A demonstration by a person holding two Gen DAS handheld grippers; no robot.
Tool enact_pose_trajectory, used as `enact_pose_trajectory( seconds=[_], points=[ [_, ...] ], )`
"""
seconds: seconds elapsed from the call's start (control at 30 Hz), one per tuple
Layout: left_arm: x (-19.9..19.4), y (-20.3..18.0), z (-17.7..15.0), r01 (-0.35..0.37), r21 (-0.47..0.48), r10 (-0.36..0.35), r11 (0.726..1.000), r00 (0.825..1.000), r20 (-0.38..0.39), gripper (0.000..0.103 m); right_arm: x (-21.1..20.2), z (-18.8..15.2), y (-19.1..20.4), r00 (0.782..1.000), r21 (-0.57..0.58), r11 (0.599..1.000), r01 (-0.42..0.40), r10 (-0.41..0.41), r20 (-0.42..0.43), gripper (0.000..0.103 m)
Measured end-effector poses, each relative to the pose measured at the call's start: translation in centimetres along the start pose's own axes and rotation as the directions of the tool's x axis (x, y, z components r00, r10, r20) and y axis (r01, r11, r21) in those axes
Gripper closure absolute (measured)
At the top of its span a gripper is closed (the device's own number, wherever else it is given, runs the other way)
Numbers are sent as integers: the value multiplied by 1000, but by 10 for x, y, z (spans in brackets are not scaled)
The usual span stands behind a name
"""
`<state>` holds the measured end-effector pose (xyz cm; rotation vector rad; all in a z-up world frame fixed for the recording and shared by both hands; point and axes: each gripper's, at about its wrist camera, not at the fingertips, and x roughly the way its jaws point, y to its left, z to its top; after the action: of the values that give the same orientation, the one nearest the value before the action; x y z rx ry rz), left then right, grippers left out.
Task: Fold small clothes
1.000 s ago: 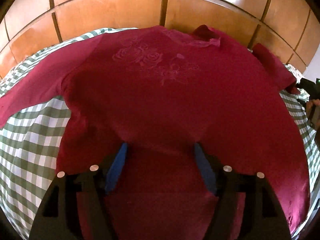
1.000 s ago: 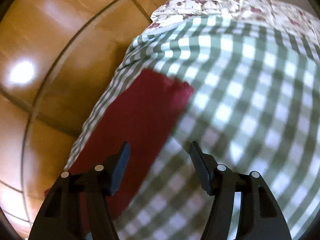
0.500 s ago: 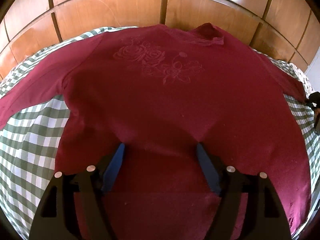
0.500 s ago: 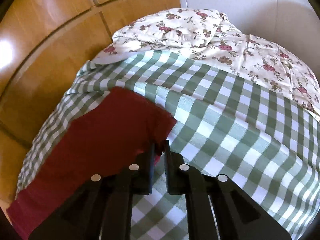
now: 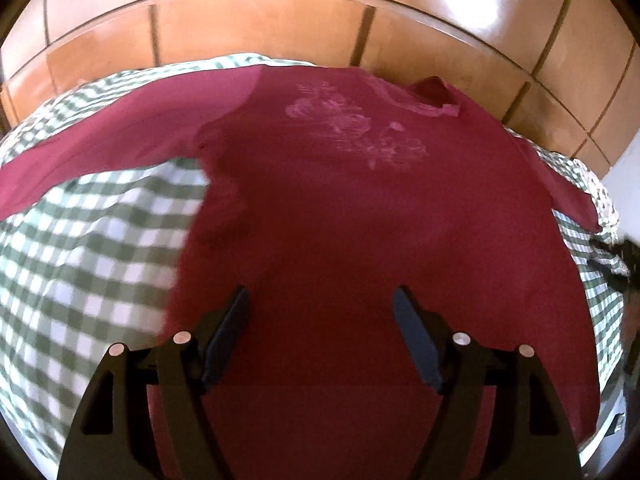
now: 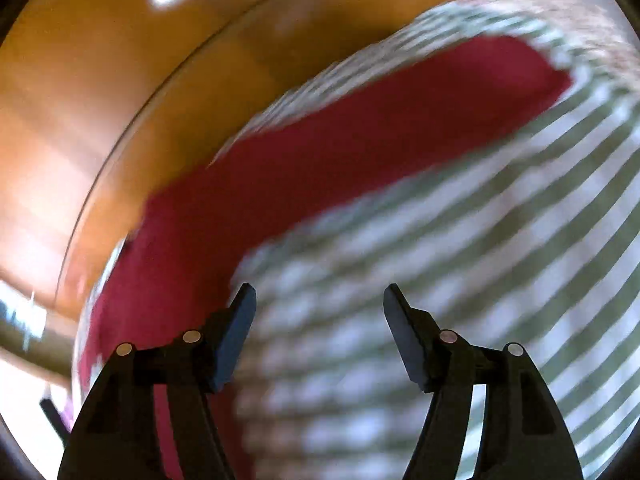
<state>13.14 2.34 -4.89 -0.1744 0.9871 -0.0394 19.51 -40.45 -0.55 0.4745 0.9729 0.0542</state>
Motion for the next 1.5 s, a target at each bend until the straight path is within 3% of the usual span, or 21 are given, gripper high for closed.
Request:
enact_pose_trajectory(
  seconds=[0.07, 0.13, 0.17, 0.23, 0.33, 0.4, 0.43, 0.5, 0.57, 0.77, 0.83, 0.87, 0.9, 0.97, 1.0, 1.1, 1.2, 1.33, 1.5],
  points=[
    [-8, 9, -7, -25, 2, 25, 1000, 1000, 9, 29, 5, -39, 27, 996, -54, 997, -55, 51, -77, 39],
    [-16, 21, -15, -35, -5, 36, 999, 999, 15, 29, 3, -69, 45, 993, -103, 993, -64, 53, -106, 40],
    [-23, 31, -21, -52, -9, 52, 999, 998, 18, 29, -2, -87, 54, 992, -123, 990, -71, 57, -115, 48],
    [-31, 45, -32, -72, -21, 72, 997, 997, 16, 29, -10, -111, 62, 985, -130, 986, -104, 84, -148, 53],
    [-40, 71, -52, -64, -68, 63, 996, 998, -12, 31, -19, -135, 67, 981, -174, 980, -94, 62, -182, 71],
    [-41, 77, -61, -41, -72, 39, 997, 999, -25, 52, -25, -148, 70, 978, -195, 977, -82, 41, -204, 87],
    [-43, 78, -66, -34, -64, 32, 997, 999, -24, 57, -27, -151, 71, 978, -211, 975, -68, 23, -207, 94],
    [-46, 75, -72, -7, -28, 6, 1000, 1000, -23, 87, -30, -156, 74, 979, -229, 972, -49, 2, -203, 95],
    [-49, 70, -75, -30, 21, 31, 999, 999, -26, 98, -37, -161, 82, 981, -262, 964, -35, -17, -193, 96],
    [-55, 71, -81, -62, 29, 63, 998, 997, -45, 94, -36, -182, 76, 976, -311, 950, -9, -59, -211, 96],
    [-62, 70, -74, -42, 3, 42, 999, 999, -25, 67, -34, -179, 72, 976, -265, 964, -28, -30, -214, 94],
    [-69, 67, -67, -19, -8, 20, 1000, 1000, 17, 51, -33, -175, 69, 976, -236, 971, -48, -5, -218, 88],
    [-72, 63, -61, -7, -3, 7, 1000, 999, 45, 49, -34, -169, 67, 977, -221, 974, -60, 12, -212, 82],
    [-70, 50, -48, 3, 32, -5, 999, 998, 67, 49, -40, -152, 57, 987, -185, 982, -45, 14, -163, 49],
    [-66, 43, -41, 6, 45, -9, 999, 997, 74, 49, -42, -142, 51, 991, -150, 988, -35, 15, -130, 46],
    [-51, 18, -23, 43, 83, -49, 996, 996, 68, 47, -44, -99, 21, 1000, -15, 1000, 19, -19, -9, 46],
    [-32, -11, -10, 54, 132, -61, 990, 997, 49, 47, -38, -57, -14, 993, 109, 990, 87, -95, 69, 46],
    [-8, -37, 0, 57, 171, -59, 984, 998, 8, 46, -28, 8, -71, 969, 319, 938, 135, -193, 156, 49],
    [20, -46, 2, 50, 165, -43, 985, 998, -44, 39, -15, 71, -123, 924, 456, 864, 216, -331, 190, 50]
  ],
)
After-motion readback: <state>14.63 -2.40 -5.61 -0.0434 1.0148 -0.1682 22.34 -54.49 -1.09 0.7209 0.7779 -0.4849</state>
